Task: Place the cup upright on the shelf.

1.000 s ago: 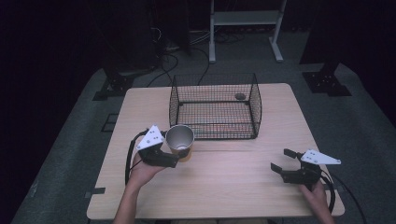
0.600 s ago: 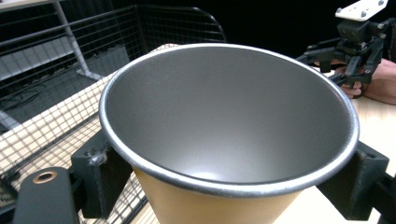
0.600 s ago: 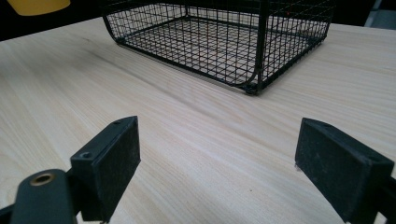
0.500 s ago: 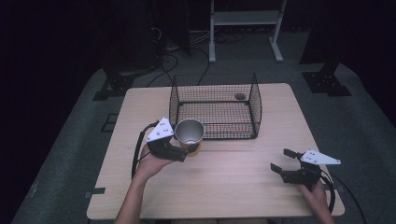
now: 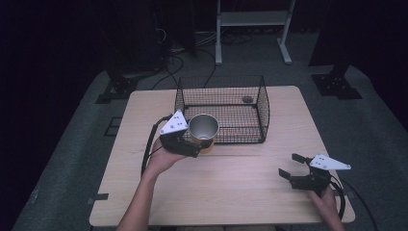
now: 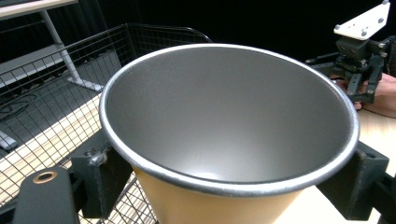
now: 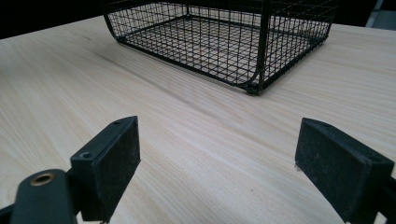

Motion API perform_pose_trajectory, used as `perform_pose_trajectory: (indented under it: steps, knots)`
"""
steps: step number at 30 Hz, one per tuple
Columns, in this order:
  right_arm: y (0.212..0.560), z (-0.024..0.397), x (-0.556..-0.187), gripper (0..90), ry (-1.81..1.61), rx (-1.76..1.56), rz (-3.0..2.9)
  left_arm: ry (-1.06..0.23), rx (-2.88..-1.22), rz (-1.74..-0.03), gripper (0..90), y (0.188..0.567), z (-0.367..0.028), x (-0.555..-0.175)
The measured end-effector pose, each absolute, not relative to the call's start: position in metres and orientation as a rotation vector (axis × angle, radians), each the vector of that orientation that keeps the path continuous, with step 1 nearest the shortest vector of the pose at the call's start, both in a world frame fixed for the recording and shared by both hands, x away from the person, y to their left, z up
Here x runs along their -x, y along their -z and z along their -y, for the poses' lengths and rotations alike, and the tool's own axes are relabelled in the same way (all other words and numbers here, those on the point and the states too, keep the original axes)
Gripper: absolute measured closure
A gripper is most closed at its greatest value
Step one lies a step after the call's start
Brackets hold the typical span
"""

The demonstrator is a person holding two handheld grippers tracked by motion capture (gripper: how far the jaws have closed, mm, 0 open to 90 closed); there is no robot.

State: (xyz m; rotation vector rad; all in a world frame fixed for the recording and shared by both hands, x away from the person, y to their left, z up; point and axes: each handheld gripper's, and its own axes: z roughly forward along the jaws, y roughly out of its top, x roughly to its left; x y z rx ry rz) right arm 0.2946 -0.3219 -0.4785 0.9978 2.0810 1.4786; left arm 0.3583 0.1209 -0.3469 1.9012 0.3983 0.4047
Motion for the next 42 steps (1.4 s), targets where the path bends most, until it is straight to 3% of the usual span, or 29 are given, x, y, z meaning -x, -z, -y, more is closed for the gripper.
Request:
perform_pose_trajectory:
  steps: [42]
  knots:
    - [0.479,0.324,-0.296,13.1,-1.498,-1.007,-2.072,-0.359,-1.905,-0.442,14.6,0.322,-0.080,-0.438]
